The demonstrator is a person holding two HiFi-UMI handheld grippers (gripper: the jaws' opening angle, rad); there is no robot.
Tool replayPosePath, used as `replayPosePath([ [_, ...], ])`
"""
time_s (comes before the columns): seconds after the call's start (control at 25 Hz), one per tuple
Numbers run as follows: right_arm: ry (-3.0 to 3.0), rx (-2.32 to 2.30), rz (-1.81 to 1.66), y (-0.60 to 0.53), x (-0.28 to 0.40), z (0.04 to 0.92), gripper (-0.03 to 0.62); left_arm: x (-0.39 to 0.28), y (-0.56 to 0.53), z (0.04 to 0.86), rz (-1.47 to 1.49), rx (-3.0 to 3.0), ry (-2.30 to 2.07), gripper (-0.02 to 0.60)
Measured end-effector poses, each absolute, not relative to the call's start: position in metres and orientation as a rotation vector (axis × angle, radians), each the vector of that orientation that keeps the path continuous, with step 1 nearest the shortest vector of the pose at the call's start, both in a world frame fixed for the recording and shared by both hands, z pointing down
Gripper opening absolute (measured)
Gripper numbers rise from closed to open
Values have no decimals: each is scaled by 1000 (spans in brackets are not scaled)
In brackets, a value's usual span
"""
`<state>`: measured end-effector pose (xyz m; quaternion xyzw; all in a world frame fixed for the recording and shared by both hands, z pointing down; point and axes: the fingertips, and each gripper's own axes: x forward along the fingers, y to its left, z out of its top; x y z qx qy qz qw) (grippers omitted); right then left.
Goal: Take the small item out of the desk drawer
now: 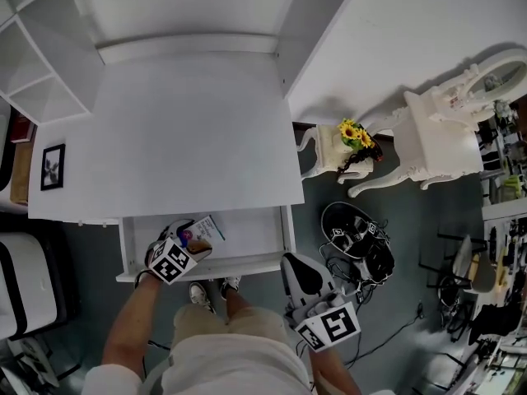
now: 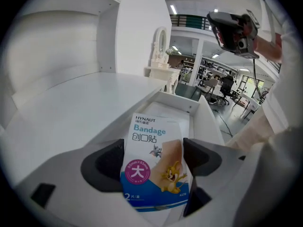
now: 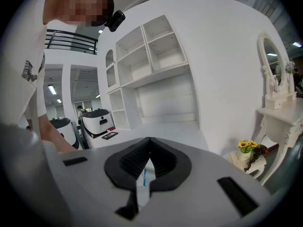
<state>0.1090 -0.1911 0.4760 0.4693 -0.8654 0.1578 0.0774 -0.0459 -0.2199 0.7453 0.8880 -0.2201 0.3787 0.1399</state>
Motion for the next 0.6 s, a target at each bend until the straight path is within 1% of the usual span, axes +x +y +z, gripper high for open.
replayPosePath([
  [0.28, -2631, 1374, 439, -191, 87, 464, 9, -64, -226, 706, 964, 2590, -783, 397],
  [0.6, -2670, 1354, 380, -188, 67, 446, 9, -89, -241, 642, 734, 2615, -1028, 397],
])
